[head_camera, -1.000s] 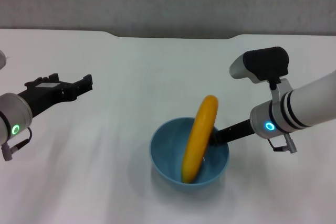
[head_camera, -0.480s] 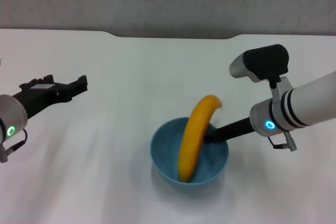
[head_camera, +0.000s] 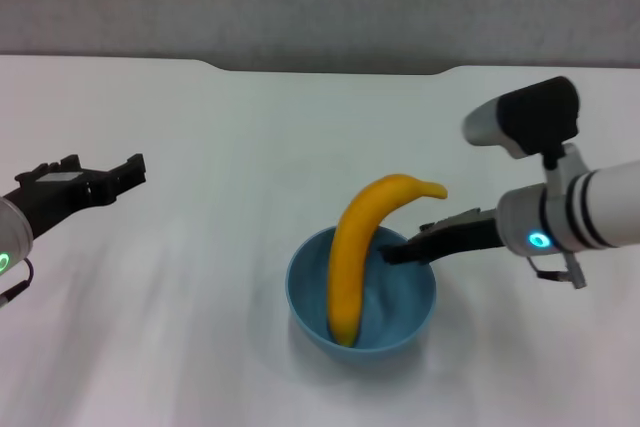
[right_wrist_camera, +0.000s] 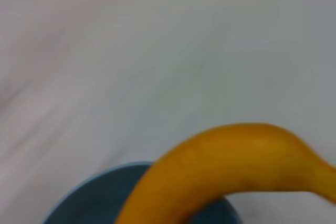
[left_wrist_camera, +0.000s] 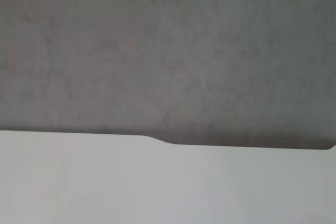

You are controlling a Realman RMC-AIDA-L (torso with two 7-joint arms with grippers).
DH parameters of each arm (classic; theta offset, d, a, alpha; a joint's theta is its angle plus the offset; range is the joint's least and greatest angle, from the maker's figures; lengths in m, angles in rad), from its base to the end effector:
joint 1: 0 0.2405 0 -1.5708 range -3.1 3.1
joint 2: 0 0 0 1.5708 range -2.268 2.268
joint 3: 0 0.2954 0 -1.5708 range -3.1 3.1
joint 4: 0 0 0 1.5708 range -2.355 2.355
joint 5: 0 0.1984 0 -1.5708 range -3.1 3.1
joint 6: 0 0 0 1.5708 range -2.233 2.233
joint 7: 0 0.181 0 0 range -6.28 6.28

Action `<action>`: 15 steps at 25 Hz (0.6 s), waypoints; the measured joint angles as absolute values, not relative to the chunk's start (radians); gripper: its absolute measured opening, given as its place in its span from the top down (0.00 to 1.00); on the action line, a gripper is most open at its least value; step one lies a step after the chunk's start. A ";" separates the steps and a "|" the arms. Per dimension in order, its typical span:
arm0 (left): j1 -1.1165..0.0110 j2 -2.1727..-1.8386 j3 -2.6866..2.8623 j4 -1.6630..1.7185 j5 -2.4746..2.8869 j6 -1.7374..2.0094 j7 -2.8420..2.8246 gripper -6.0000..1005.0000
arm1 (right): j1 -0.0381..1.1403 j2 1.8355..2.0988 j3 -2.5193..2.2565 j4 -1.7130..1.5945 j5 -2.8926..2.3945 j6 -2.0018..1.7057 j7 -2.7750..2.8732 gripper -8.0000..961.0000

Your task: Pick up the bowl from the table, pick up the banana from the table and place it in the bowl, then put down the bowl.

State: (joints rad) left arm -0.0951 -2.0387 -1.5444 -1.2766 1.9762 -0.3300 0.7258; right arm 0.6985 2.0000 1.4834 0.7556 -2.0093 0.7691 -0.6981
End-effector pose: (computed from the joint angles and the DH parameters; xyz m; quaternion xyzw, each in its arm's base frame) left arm -0.3162 0.3772 -0.0073 -0.7444 -0.4224 -0.1882 0.4817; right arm 0.2434 0.4337 -0.1152 -0.8934 0.3861 0.0125 0.2295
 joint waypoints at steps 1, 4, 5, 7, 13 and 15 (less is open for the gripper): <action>-0.095 -2.039 -1.544 -1.277 1.976 -0.330 0.726 0.10 | 0.670 2.000 1.496 0.795 -2.027 0.773 -0.697 0.41; -0.095 -2.039 -1.545 -1.276 1.976 -0.330 0.726 0.10 | 0.594 2.001 1.533 0.894 -2.049 0.786 -0.696 0.29; -0.094 -2.039 -1.545 -1.276 1.976 -0.330 0.726 0.10 | 0.577 2.001 1.540 0.915 -2.049 0.788 -0.697 0.25; -0.091 -2.038 -1.545 -1.276 1.976 -0.329 0.726 0.10 | 0.542 2.000 1.551 0.958 -2.049 0.791 -0.701 0.16; -0.084 -2.037 -1.545 -1.279 1.976 -0.327 0.753 0.10 | 0.428 2.006 1.550 1.111 -2.039 0.763 -0.817 0.07; -0.081 -2.038 -1.543 -1.287 1.976 -0.325 0.765 0.10 | 0.372 2.008 1.526 1.180 -2.034 0.710 -0.893 0.07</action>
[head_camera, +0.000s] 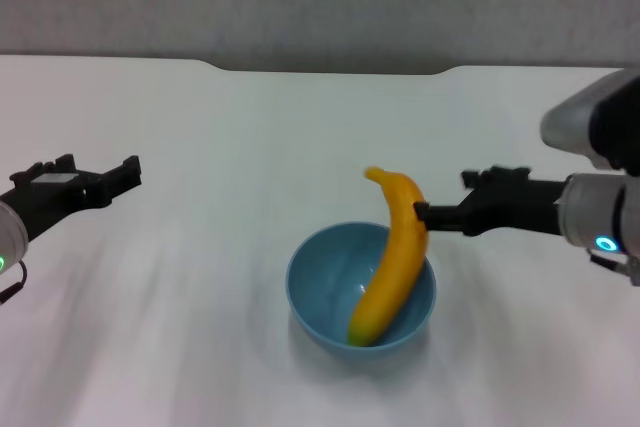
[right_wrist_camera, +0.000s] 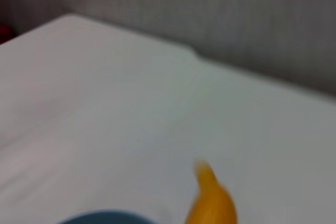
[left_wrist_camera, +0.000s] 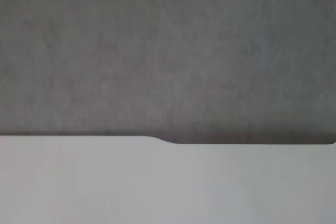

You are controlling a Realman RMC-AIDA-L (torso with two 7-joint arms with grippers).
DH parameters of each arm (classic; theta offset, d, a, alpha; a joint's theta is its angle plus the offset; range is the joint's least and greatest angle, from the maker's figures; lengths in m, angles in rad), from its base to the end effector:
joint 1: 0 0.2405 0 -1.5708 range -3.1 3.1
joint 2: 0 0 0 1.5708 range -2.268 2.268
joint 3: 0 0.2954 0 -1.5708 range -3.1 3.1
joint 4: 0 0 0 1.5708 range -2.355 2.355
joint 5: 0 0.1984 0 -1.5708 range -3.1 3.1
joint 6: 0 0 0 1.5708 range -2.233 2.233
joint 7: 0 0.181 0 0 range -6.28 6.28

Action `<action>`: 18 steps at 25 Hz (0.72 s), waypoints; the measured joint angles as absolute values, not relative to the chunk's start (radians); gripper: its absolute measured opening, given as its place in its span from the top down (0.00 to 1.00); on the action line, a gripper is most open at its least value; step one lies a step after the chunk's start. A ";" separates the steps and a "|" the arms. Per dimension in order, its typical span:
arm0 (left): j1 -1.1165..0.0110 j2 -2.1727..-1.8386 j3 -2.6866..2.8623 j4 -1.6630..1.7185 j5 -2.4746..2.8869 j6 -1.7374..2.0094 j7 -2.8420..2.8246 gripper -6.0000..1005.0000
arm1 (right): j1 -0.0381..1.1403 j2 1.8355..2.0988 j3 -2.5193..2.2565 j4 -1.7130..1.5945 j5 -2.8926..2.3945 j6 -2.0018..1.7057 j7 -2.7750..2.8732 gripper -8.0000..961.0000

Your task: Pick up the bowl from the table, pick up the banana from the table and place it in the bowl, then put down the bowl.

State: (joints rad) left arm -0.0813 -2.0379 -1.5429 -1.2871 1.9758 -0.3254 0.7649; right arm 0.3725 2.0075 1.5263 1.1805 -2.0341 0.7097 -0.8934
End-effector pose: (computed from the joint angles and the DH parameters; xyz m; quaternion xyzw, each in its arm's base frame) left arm -0.3181 0.3742 -0.0052 -0.7498 -0.4084 -0.1792 0.4888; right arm 0.2478 0.4032 -0.0663 -0.9020 0.2830 0.0845 0.3148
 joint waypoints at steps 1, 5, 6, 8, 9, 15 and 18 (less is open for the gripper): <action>-0.077 -2.039 -1.538 -1.292 1.976 -0.317 0.773 0.10 | 0.341 2.008 1.506 1.211 -2.019 0.658 -0.937 0.07; -0.060 -2.042 -1.509 -1.288 1.976 -0.253 0.812 0.10 | 0.238 2.007 1.419 1.248 -1.848 0.405 -1.142 0.07; -0.056 -2.042 -1.496 -1.284 1.976 -0.233 0.815 0.10 | 0.222 2.007 1.407 1.245 -1.775 0.363 -1.210 0.07; -0.045 -2.042 -1.459 -1.277 1.976 -0.173 0.819 0.10 | 0.206 2.007 1.398 1.235 -1.661 0.333 -1.326 0.07; -0.038 -2.042 -1.438 -1.276 1.976 -0.138 0.821 0.10 | 0.202 2.007 1.397 1.227 -1.612 0.330 -1.377 0.07; -0.018 -2.038 -1.258 -1.235 1.986 0.151 0.850 0.10 | 0.194 2.009 1.406 1.120 -1.229 0.326 -1.746 0.07; -0.036 -2.037 -1.147 -1.160 1.994 0.362 0.851 0.10 | 0.199 2.010 1.408 1.019 -0.985 0.354 -1.991 0.07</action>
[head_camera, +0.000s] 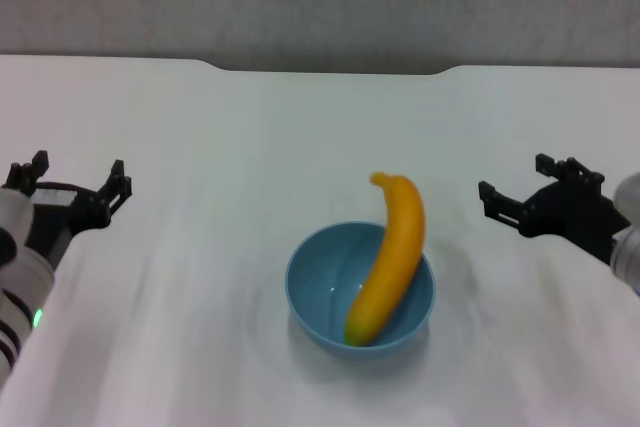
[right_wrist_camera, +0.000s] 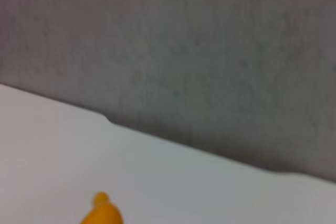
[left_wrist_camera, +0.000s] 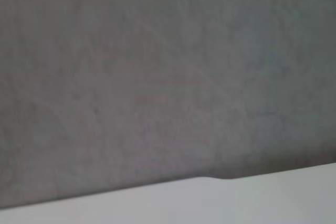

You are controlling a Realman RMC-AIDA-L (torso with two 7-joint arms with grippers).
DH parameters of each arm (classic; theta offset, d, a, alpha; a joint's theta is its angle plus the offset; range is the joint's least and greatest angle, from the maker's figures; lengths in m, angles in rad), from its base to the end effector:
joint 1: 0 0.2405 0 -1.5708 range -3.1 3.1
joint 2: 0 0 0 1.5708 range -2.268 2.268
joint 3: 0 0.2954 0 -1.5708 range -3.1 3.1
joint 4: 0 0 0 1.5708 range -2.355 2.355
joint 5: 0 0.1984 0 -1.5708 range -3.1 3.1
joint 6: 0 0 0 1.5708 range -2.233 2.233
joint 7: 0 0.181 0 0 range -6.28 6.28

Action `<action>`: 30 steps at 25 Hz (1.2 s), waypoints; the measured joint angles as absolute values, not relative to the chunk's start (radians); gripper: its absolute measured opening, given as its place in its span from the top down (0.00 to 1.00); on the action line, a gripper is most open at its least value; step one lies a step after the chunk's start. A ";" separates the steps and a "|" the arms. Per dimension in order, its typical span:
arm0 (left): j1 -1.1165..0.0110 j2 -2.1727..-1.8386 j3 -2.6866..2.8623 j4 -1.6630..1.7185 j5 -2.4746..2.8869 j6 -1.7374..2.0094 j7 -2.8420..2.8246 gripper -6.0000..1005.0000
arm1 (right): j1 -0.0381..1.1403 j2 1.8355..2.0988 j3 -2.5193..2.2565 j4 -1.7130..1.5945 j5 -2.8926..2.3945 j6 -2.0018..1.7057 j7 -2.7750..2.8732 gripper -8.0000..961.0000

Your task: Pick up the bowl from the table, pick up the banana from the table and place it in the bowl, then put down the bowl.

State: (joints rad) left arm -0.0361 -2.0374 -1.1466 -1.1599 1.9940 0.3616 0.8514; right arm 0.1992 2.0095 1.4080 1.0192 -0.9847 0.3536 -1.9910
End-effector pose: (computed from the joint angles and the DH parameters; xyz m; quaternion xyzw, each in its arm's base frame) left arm -0.3205 0.3526 -0.0279 -0.7124 -0.2891 -0.1521 0.6211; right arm 0.3002 0.3859 -0.0497 -0.8409 0.2397 0.1625 0.4572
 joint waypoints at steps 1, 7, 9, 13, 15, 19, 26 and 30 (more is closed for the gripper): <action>-0.040 -2.038 -1.122 -1.142 1.996 0.407 0.842 0.10 | 0.200 2.010 1.408 0.989 -0.912 0.376 -2.055 0.07; -0.093 -2.037 -1.017 -1.029 2.058 0.519 0.690 0.10 | 0.206 2.011 1.406 0.739 -0.420 0.705 -2.494 0.07; -0.112 -2.038 -0.980 -0.981 2.099 0.579 0.597 0.10 | 0.218 2.011 1.402 0.626 -0.295 0.855 -2.592 0.07; -0.136 -2.037 -0.918 -0.866 2.212 0.766 0.344 0.10 | 0.270 2.012 1.393 0.414 -0.154 1.086 -2.646 0.07; -0.148 -2.040 -0.911 -0.787 2.288 0.858 0.219 0.10 | 0.303 2.013 1.387 0.330 -0.133 1.168 -2.648 0.07; -0.191 -2.043 -0.909 -0.621 2.386 1.002 0.023 0.10 | 0.332 2.016 1.378 0.271 -0.124 1.208 -2.650 0.07; -0.263 -2.046 -0.908 -0.453 2.426 1.038 -0.063 0.10 | 0.341 2.015 1.374 0.212 -0.094 1.191 -2.654 0.07; -0.275 -2.048 -0.900 -0.444 2.425 0.990 -0.040 0.10 | 0.358 2.018 1.361 0.181 -0.099 1.160 -2.658 0.07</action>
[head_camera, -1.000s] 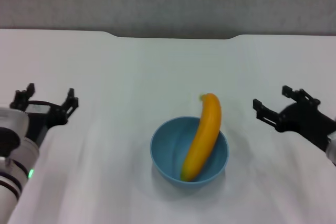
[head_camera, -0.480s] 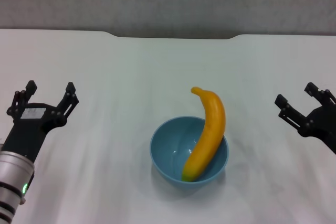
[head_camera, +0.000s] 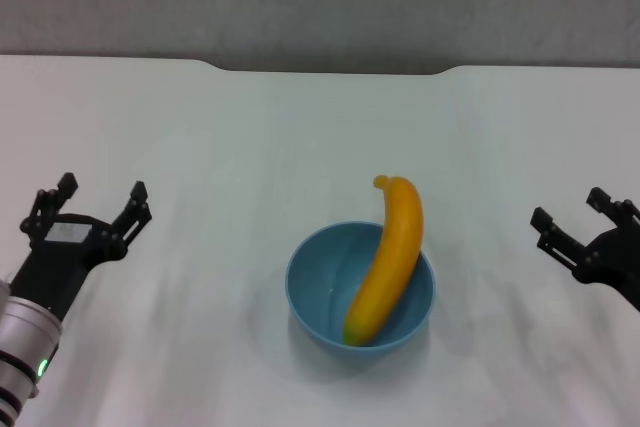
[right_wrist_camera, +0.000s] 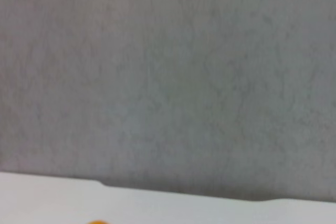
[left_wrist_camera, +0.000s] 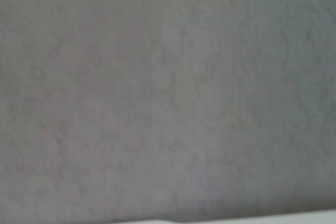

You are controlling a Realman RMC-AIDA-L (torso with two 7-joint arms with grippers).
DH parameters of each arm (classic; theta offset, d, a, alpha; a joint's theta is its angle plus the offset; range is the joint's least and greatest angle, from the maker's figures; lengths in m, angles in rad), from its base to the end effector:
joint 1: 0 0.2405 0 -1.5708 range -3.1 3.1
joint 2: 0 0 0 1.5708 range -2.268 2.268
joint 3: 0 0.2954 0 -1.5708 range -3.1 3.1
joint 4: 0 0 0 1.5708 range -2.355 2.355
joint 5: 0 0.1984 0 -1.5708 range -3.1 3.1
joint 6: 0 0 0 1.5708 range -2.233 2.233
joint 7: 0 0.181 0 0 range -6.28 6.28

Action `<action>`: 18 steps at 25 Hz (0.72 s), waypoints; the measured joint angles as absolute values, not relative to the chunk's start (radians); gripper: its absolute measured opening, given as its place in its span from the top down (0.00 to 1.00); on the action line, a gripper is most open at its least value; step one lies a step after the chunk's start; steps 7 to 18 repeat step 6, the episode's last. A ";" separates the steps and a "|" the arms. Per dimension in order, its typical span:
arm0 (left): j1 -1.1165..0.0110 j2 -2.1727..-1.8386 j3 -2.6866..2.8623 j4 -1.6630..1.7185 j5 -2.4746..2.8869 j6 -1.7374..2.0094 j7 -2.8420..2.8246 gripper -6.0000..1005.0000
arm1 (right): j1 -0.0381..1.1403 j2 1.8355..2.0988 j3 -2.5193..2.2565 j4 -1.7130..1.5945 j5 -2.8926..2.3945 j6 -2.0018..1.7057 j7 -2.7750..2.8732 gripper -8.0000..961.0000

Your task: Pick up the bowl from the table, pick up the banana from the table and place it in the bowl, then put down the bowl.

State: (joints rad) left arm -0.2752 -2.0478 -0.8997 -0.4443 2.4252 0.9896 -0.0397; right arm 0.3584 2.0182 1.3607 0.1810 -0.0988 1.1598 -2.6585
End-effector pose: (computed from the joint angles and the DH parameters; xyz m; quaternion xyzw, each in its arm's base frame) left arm -0.3454 0.3497 -0.0546 -0.7195 -0.2558 -0.2788 0.5824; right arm 0.3536 0.3493 -0.0438 -0.7894 0.2393 0.3033 0.4770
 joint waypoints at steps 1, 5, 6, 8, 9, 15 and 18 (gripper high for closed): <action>-0.275 -2.048 -0.900 -0.444 2.425 0.990 -0.040 0.10 | 0.358 2.018 1.361 0.181 -0.099 1.160 -2.658 0.07; -0.287 -2.048 -0.896 -0.443 2.421 0.954 -0.037 0.10 | 0.362 2.018 1.336 0.188 -0.094 1.129 -2.689 0.07; -0.287 -2.048 -0.896 -0.442 2.422 0.952 -0.037 0.10 | 0.364 2.019 1.335 0.188 -0.093 1.122 -2.690 0.07; -0.287 -2.048 -0.896 -0.442 2.422 0.952 -0.037 0.10 | 0.364 2.019 1.335 0.188 -0.093 1.122 -2.690 0.07; -0.287 -2.048 -0.896 -0.442 2.422 0.952 -0.037 0.10 | 0.364 2.019 1.335 0.188 -0.093 1.122 -2.690 0.07; -0.287 -2.048 -0.896 -0.442 2.422 0.952 -0.037 0.10 | 0.364 2.019 1.335 0.188 -0.093 1.122 -2.690 0.07; -0.287 -2.048 -0.896 -0.442 2.422 0.952 -0.037 0.10 | 0.364 2.019 1.335 0.188 -0.093 1.122 -2.690 0.07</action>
